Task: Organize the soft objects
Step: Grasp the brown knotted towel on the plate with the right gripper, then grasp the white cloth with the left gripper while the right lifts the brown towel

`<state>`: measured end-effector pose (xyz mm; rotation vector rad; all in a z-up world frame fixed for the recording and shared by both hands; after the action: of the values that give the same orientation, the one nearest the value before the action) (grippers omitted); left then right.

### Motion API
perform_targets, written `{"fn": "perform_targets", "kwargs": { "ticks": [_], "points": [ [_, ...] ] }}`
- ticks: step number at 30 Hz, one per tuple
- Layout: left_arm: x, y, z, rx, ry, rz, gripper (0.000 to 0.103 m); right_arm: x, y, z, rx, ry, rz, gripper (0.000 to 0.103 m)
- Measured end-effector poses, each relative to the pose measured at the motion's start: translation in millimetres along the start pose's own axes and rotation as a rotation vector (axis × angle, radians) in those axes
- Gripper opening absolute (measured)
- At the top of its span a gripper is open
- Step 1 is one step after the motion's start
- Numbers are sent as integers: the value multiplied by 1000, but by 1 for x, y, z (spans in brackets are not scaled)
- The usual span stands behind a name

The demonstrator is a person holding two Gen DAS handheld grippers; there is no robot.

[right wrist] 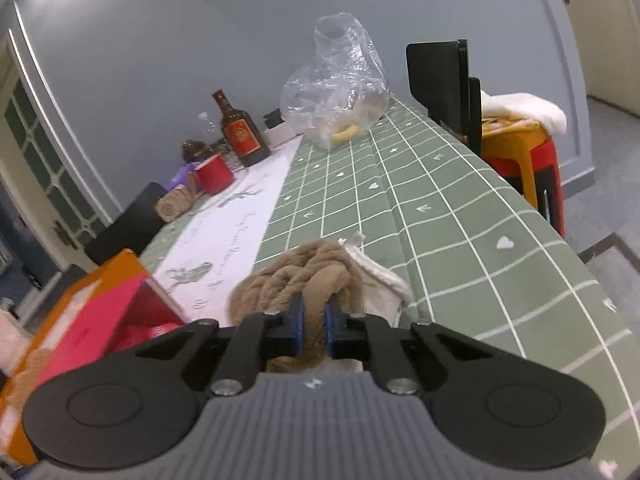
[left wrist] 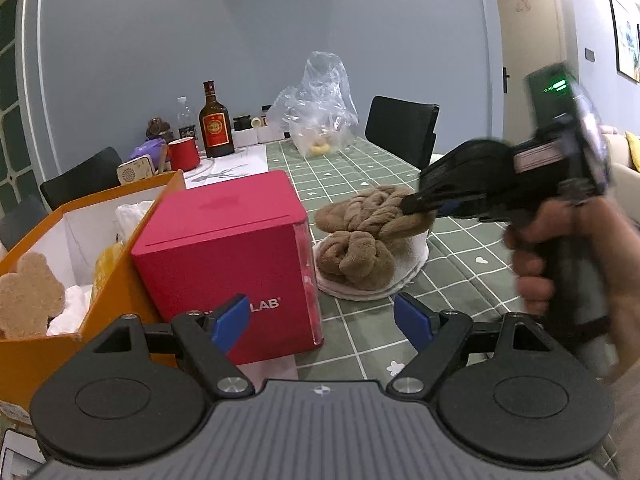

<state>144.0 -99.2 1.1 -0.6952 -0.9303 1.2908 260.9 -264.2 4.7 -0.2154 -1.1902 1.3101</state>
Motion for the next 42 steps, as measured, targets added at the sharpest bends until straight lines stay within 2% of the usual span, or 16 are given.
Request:
{"fn": "perform_targets", "kwargs": {
  "ticks": [4,8,10,11,12,13,14,16,18,24,28,35,37,38,40,42],
  "points": [
    [-3,1,-1,-8,10,-28,96,4,9,38,13,44,57,8],
    [-4,8,-1,-1,30,-20,96,-11,21,73,37,79,13,9],
    [-5,10,-1,0,30,-12,96,-20,27,84,54,110,-13,16],
    [-5,10,-1,1,28,-8,96,-25,29,89,47,143,-32,36],
    [-4,10,-2,2,26,-3,96,-28,31,94,35,168,-39,72],
    [-4,12,0,2,22,2,96,-30,30,97,20,190,-37,87],
    [-2,12,0,4,18,9,96,-29,29,99,-7,194,-27,95],
    [1,14,-1,11,14,22,96,-24,27,98,-27,180,-22,94],
    [3,13,-1,19,2,27,96,-20,25,89,-17,177,-52,100],
    [12,12,7,-6,-31,8,96,-10,32,44,28,223,-182,100],
    [21,13,10,-6,-47,10,96,-8,33,25,21,348,-153,101],
    [25,13,12,3,-71,10,96,-12,41,18,35,393,-70,100],
    [23,13,12,8,-65,10,96,-15,43,21,11,392,-56,90],
    [21,12,12,9,-65,8,96,-16,45,24,-2,397,-34,79],
    [14,8,12,1,-70,1,96,-16,45,28,-2,369,30,71],
    [6,1,14,-26,-68,-10,96,-18,43,35,-19,350,67,54]
  ]
}}
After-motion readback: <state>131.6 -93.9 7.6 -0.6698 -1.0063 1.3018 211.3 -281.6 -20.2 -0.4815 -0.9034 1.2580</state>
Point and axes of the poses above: each gripper's, at about its wrist camera, not at the fingertips, and z roughly against the way its jaws point, x to its left, y to its underside, the point moved 5 cm from there along -z, roughly the way its jaws point, and after that the axes turned 9 degrees about -y, right-handed, at the moved point
